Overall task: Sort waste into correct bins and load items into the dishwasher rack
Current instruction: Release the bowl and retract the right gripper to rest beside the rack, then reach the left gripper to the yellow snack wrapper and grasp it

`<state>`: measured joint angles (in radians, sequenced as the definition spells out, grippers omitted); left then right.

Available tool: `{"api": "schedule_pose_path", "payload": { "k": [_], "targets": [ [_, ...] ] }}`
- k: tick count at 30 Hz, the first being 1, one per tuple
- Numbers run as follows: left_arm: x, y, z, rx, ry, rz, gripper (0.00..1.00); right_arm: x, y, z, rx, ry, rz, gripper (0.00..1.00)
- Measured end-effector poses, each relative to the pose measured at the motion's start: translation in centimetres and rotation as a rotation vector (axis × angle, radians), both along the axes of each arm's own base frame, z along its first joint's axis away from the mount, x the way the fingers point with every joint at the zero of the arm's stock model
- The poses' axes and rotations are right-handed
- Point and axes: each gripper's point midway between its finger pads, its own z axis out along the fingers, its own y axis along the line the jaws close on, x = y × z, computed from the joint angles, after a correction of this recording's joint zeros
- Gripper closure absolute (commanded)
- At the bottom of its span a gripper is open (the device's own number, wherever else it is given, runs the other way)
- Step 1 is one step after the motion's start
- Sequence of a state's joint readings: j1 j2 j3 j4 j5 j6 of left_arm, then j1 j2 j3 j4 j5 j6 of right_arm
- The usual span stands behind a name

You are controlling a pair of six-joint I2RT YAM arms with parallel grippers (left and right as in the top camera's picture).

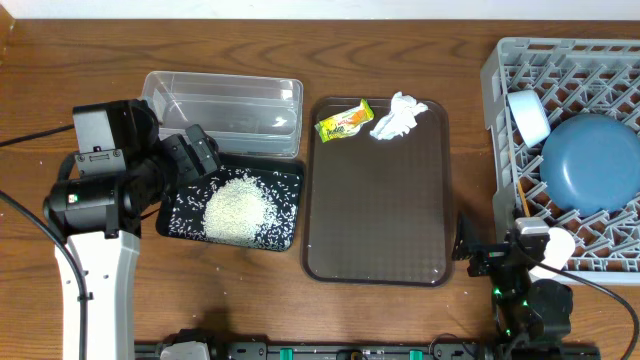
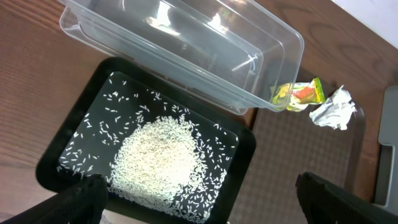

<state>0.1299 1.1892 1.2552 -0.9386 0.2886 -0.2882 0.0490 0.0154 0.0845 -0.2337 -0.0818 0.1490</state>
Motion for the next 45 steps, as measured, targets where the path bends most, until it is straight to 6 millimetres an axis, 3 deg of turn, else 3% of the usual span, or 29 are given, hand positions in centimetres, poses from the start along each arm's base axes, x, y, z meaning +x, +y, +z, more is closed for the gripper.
{"api": "schedule_pose_path", "payload": {
  "k": [4, 9, 23, 27, 30, 33, 35, 41, 45],
  "targets": [
    [0.0, 0.0, 0.0, 0.000, 0.000, 0.000, 0.01, 0.6, 0.1, 1.5, 0.006, -0.103, 0.001, 0.01],
    [0.0, 0.0, 0.0, 0.000, 0.000, 0.000, 0.01, 0.7, 0.1, 0.5, 0.006, -0.094, 0.004, 0.01],
    [0.0, 0.0, 0.0, -0.002, 0.001, 0.001, 0.01, 0.7, 0.1, 0.6, 0.008, -0.097, 0.005, 0.01],
    [-0.3, -0.9, 0.0, -0.067, 0.017, -0.002, 0.01, 0.7, 0.1, 0.6, 0.009, -0.097, 0.006, 0.01],
    [1.2, -1.7, 1.1, -0.098, -0.055, -0.027, 0.01, 0.7, 0.2, 0.5, 0.009, -0.096, 0.008, 0.01],
    [3.1, -4.2, 1.5, -0.126, -0.109, -0.120, 0.01, 0.7, 0.2, 0.5, 0.009, -0.096, 0.008, 0.01],
    [4.1, -7.0, 0.7, -0.135, -0.106, -0.218, 0.01, 0.7, 0.2, 0.5, 0.009, -0.097, 0.008, 0.01],
    [4.5, -16.2, -5.4, -0.020, 0.026, -0.510, 0.02, 0.7, 0.2, 0.5, 0.009, -0.097, 0.008, 0.01],
    [5.8, -20.3, -7.9, 0.156, 0.041, -0.637, 0.02, 0.7, 0.2, 0.5, 0.009, -0.096, 0.008, 0.01]
  ]
}}
